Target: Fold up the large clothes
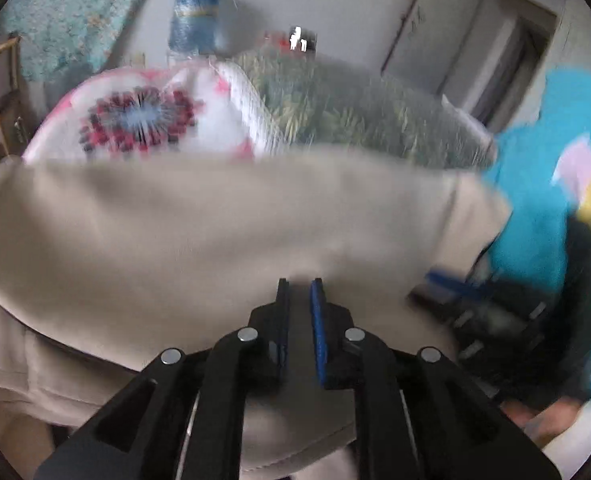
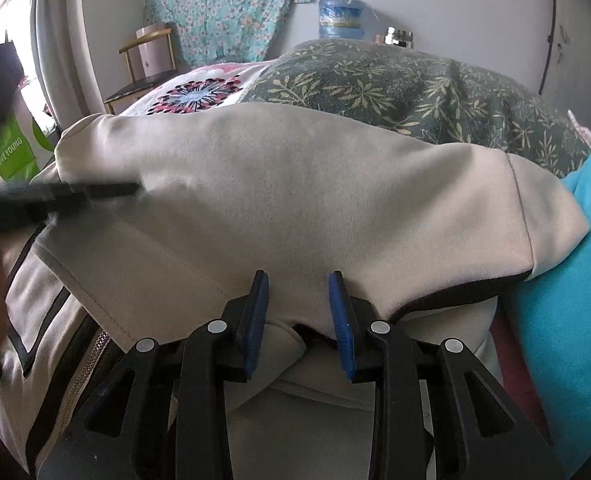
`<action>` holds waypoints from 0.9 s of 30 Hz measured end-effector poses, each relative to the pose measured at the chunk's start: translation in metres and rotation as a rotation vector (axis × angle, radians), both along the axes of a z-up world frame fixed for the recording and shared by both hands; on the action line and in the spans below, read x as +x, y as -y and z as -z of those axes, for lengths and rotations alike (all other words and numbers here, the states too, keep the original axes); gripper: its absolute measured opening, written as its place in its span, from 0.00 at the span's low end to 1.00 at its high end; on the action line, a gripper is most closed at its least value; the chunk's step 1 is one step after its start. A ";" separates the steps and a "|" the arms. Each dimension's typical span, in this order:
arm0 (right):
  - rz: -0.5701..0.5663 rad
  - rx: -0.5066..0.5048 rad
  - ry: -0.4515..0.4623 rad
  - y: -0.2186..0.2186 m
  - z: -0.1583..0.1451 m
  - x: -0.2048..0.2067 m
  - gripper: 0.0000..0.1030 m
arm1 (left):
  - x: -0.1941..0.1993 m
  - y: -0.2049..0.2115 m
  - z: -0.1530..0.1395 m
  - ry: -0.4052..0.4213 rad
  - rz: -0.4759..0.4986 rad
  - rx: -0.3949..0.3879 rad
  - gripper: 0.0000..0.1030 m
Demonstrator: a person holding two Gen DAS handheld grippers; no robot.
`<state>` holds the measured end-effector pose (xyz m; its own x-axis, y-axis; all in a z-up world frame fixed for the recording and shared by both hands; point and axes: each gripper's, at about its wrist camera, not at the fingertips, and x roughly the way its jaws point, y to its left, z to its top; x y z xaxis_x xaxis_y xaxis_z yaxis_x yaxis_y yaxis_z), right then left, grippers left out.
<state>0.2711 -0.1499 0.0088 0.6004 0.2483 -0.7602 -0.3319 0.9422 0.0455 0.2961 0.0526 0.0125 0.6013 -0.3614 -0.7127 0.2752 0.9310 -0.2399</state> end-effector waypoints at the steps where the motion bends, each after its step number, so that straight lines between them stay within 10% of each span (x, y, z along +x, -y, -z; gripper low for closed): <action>1: 0.000 -0.002 -0.001 -0.001 0.000 0.000 0.28 | -0.004 -0.003 0.002 0.016 0.007 -0.007 0.13; 19: 0.022 -0.091 0.063 -0.005 -0.039 -0.033 0.33 | -0.006 0.004 0.007 0.054 -0.005 0.010 0.13; 23: 0.093 0.092 0.106 0.013 -0.077 -0.005 0.39 | -0.006 0.001 0.010 0.057 -0.004 -0.003 0.13; 27: 0.104 0.038 0.077 0.010 -0.063 0.036 0.45 | -0.005 -0.001 0.012 0.059 -0.002 -0.020 0.13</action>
